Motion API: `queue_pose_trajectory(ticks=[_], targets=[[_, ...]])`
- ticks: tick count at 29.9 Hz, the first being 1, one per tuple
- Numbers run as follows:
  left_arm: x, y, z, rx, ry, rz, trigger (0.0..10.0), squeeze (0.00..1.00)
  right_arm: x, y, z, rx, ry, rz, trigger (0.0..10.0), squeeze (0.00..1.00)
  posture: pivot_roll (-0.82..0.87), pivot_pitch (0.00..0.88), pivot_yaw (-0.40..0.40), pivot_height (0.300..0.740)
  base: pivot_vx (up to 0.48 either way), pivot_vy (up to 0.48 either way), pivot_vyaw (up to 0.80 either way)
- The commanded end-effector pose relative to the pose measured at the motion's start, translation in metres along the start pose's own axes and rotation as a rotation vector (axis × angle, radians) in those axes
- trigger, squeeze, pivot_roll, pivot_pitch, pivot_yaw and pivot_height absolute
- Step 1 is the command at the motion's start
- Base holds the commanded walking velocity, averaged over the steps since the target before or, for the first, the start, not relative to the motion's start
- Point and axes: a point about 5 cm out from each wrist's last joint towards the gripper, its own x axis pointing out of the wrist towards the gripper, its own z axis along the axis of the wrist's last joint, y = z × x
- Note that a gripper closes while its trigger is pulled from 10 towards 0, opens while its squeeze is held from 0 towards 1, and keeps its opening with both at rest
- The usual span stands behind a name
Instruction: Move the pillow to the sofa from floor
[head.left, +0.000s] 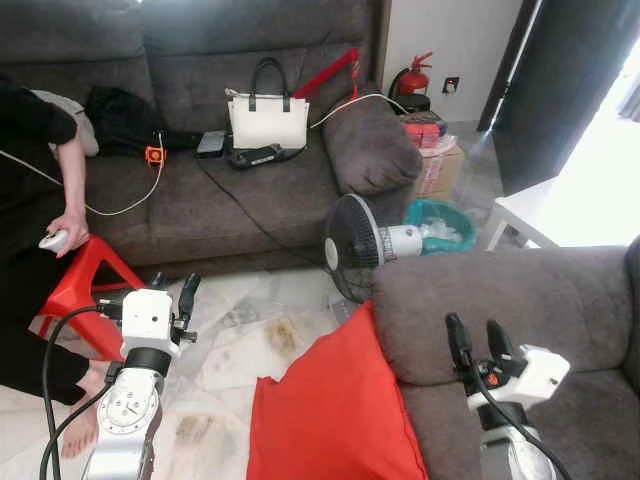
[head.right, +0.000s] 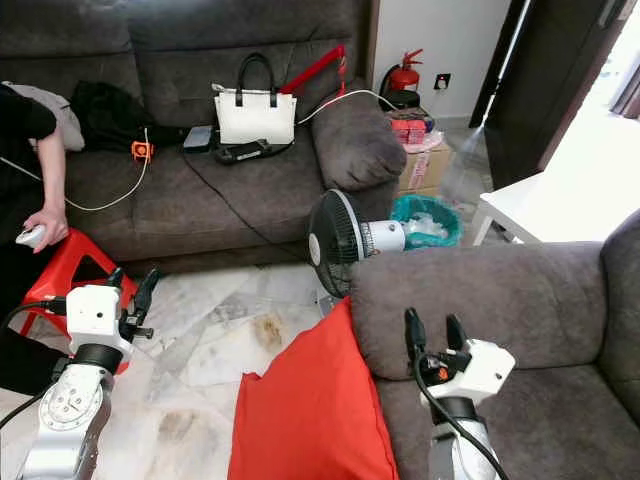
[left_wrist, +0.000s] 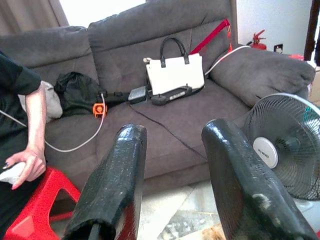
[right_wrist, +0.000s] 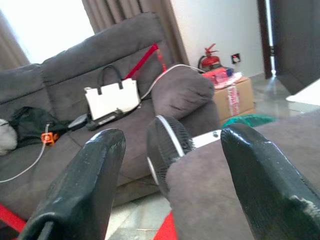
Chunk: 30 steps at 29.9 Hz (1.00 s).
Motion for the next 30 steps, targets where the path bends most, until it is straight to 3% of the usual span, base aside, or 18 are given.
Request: queue_pose_trajectory(ticks=[1, 8, 19, 30], targets=[[0.0, 0.001, -0.005, -0.015, 0.037, 0.004, 10.0, 0.0, 0.001, 0.009, 0.002, 0.008, 0.005, 0.029, 10.0, 0.0, 0.05, 0.0, 0.028, 0.74, 0.0, 0.0, 0.0], [0.022, -0.024, 0.004, -0.045, 0.009, -0.046, 10.0, 0.0, 0.014, 0.002, 0.01, -0.006, 0.023, 0.022, 10.0, 0.0, 0.07, 0.0, 0.005, 0.74, 0.0, 0.0, 0.0], [0.02, -0.033, 0.004, -0.068, 0.015, -0.035, 10.0, 0.0, 0.028, 0.005, 0.029, -0.041, 0.004, 0.094, 10.0, 0.0, 0.07, 0.0, -0.031, 0.74, 0.0, 0.0, 0.0], [0.022, -0.044, 0.003, -0.085, 0.012, -0.048, 10.0, 0.0, 0.031, 0.006, 0.039, -0.061, 0.002, 0.13, 10.0, 0.0, 0.04, 0.0, -0.052, 0.74, 0.0, 0.0, 0.0]])
